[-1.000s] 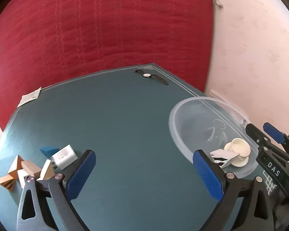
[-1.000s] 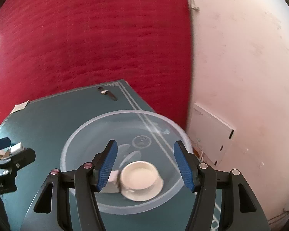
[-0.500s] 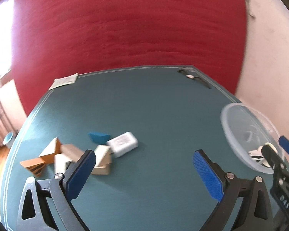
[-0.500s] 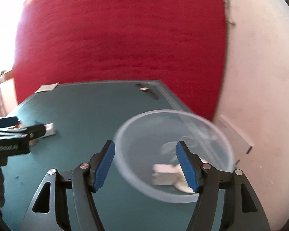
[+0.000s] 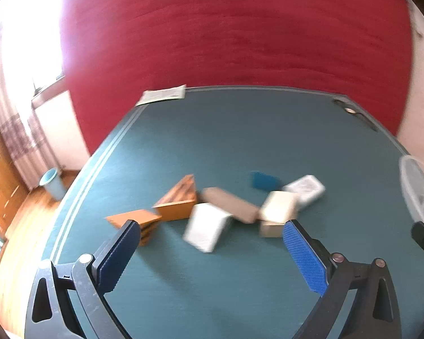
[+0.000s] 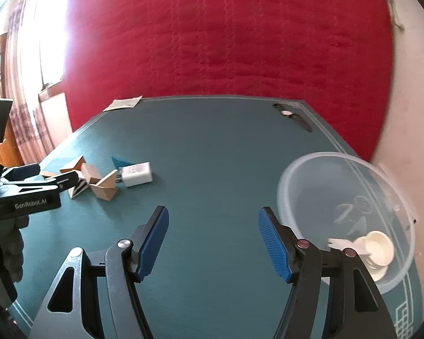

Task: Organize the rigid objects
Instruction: 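Grasp the orange cube with the left gripper while the right gripper moves toward the white box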

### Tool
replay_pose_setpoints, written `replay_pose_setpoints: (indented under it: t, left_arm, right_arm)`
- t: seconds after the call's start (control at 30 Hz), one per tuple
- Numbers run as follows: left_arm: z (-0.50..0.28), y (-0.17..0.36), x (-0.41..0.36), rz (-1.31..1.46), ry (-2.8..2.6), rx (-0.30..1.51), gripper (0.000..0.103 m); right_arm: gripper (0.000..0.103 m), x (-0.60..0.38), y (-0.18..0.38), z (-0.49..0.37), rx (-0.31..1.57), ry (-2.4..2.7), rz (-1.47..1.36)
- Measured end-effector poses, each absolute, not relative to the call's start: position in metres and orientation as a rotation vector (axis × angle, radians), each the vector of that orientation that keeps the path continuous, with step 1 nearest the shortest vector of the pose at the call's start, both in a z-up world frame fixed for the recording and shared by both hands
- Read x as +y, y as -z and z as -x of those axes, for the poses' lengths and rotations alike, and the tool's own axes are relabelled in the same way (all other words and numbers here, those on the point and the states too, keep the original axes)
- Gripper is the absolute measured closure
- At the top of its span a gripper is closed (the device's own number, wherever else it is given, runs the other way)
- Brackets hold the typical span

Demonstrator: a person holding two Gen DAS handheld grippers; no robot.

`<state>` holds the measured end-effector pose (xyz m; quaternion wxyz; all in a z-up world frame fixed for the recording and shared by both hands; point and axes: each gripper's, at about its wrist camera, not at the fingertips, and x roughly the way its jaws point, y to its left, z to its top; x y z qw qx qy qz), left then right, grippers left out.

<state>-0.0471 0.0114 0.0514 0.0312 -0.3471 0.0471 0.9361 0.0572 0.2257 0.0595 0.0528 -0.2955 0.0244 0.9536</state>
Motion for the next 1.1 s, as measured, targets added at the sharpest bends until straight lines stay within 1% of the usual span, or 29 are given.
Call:
replay_pose_setpoints:
  t: [0.17,0.37,0.47,0.6,0.83,1.1]
  left_arm:
    - [0.052,-0.053,-0.019,1.080,-2.937,0.108,0.001]
    - [0.053,-0.048,-0.045,1.082,-2.980,0.121,0.001]
    - [0.058,-0.042,-0.056,1.128,-2.975,0.077,0.001]
    - [0.063,-0.036,-0.066,1.175,-2.950,0.005,0.001]
    - [0.070,-0.026,-0.070,1.223,-2.927,0.011,0.004]
    - [0.069,-0.024,-0.074,1.243,-2.918,-0.009,0.005]
  right_arm:
    - [0.036,0.214,-0.059,-0.049,0.080,-2.924,0.940]
    - [0.036,0.201,-0.054,-0.034,0.098,-2.936,0.994]
    - [0.036,0.195,-0.050,-0.030,0.089,-2.940,1.018]
    - [0.036,0.187,-0.044,-0.025,0.080,-2.941,1.054]
    - [0.036,0.180,-0.039,-0.017,0.078,-2.943,1.087]
    - [0.036,0.176,-0.036,-0.013,0.078,-2.944,1.112]
